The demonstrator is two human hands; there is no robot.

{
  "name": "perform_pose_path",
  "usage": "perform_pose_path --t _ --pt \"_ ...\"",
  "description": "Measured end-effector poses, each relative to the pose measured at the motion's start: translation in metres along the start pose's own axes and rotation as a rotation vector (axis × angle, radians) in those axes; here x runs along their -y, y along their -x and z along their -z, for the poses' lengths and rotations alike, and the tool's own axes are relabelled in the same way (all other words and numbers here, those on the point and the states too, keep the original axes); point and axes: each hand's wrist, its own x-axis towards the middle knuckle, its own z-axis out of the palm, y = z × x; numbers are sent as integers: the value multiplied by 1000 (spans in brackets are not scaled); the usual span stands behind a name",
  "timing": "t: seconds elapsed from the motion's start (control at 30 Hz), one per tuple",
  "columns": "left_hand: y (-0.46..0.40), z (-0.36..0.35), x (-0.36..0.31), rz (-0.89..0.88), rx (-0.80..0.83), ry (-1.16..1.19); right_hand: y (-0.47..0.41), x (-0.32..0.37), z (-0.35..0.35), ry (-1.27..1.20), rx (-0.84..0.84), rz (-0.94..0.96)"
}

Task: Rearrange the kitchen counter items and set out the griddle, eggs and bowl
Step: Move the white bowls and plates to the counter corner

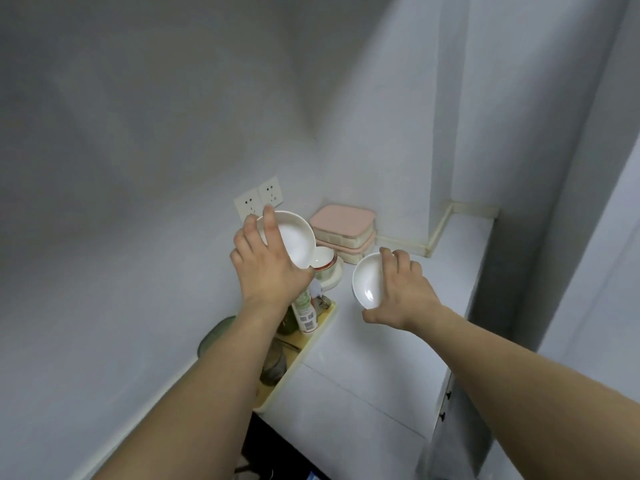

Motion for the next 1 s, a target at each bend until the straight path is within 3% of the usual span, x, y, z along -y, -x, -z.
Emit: perform_pose_path --t 0.37,0.77,1.0 --pt "-122 -74 -15 11 169 -59 -173 -15 -37 -8 34 164" --pt "-182 -187 27 627 445 181 -316 -10 -126 3 230 304" --pt "-195 -221 40 724 525 172 -359 6 -162 20 275 379"
